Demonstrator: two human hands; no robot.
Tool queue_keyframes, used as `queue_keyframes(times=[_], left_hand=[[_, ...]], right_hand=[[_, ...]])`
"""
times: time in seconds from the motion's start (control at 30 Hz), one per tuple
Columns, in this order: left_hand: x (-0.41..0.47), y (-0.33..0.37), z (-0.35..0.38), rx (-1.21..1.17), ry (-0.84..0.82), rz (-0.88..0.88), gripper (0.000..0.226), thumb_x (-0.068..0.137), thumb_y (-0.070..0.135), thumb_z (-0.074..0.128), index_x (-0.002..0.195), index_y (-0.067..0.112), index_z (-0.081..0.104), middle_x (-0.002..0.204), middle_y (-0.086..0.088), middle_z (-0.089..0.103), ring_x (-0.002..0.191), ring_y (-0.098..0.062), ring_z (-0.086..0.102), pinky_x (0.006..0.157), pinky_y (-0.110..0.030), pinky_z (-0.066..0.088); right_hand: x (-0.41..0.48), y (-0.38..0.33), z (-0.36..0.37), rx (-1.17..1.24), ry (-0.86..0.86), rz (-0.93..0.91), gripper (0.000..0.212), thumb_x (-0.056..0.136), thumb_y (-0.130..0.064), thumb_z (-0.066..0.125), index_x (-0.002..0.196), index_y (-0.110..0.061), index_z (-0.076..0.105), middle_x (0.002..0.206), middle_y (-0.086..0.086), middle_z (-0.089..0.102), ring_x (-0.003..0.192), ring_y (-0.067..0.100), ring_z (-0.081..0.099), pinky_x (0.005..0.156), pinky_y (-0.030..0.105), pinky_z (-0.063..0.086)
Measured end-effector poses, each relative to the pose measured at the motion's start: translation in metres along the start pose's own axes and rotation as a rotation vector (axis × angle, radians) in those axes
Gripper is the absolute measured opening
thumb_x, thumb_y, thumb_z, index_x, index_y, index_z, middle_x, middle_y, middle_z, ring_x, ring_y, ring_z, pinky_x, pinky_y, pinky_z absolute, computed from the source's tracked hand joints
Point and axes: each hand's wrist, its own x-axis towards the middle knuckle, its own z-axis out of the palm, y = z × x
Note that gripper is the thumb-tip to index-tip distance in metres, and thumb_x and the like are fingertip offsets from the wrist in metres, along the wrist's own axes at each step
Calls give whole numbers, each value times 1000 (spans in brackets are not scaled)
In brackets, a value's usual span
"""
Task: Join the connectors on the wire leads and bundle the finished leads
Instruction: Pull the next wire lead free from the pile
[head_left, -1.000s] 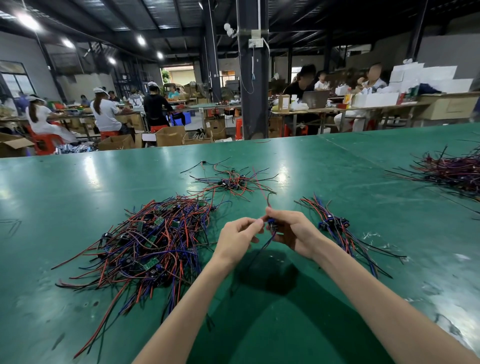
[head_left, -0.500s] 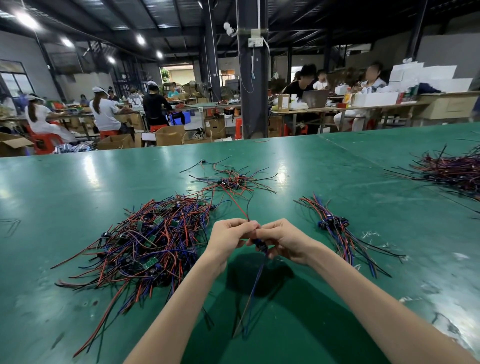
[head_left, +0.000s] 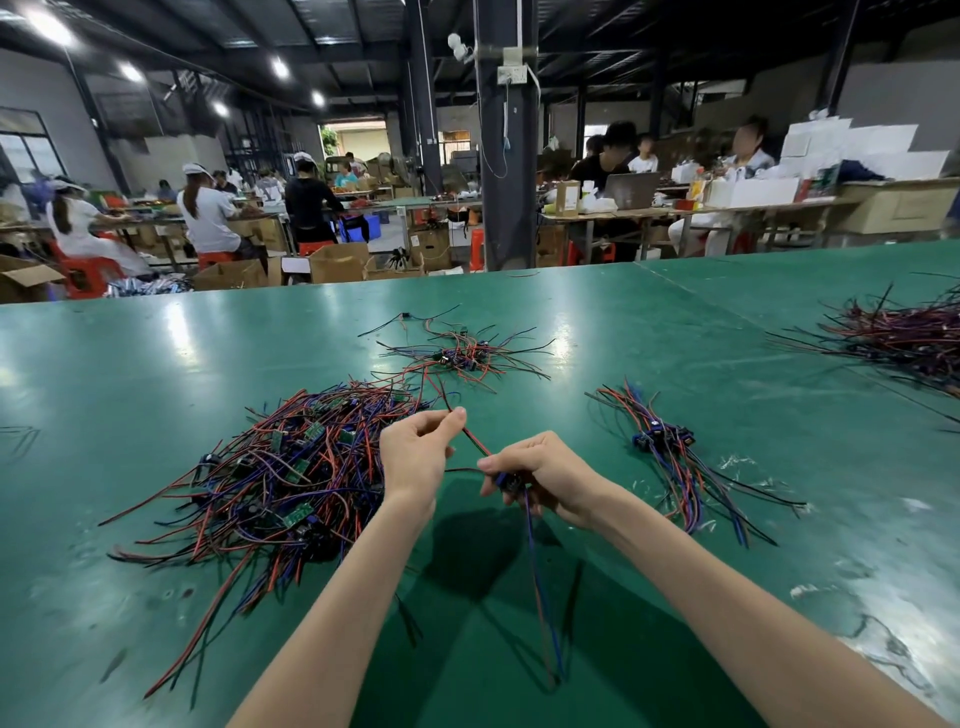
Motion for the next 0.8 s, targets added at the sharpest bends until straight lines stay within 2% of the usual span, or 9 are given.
queue_keyframes(times=[0.1,0.17,0.3,0.43,0.53,0.67,0.8], left_hand=[[8,1,-5,-35,73,-12,6,80,15,75,79,10,71,66,7,66,51,3,55,54,-16,49],[11,1,-7,-34,90,6,6,81,15,75,77,13,70,69,5,67,52,3,57,54,-15,49],[14,5,-11,-56,150,19,8,81,15,74,74,14,70,69,3,67,49,4,56,56,-17,50],[17,7,-18,-130,202,4,14,82,12,73,69,14,68,63,7,63,48,4,56,53,-13,50],[15,5,-17,-165,190,-25,15,83,11,72,69,13,67,64,7,62,53,-1,56,52,-14,49],[14,3,-15,-205,170,-69,15,84,11,70,70,12,65,68,4,61,61,-6,55,55,-17,50],[14,7,-14,-295,126,-110,14,85,8,69,73,8,62,61,1,54,58,-9,50,54,-17,53]], right_hand=[[-2,-1,3,-14,-41,-4,29,82,-10,67,53,-11,71,63,7,70,41,10,53,32,15,30],[-2,-3,4,-12,-54,-5,29,82,-10,66,53,-11,70,64,7,70,41,10,53,32,15,30],[-3,-5,4,8,-83,-1,30,83,-9,65,53,-11,70,63,7,70,41,10,53,33,15,30],[-3,-2,7,-9,-128,3,30,83,-10,65,54,-12,71,64,5,70,43,10,54,34,15,31],[-4,0,8,-72,-144,13,27,84,-17,67,57,-13,71,62,2,70,43,8,54,34,15,30],[-5,3,5,-115,-169,57,24,82,-32,70,66,-15,75,58,2,65,37,5,39,34,14,22],[-2,6,5,-120,-146,91,12,82,-27,71,82,-17,77,62,2,57,46,9,29,41,18,17]])
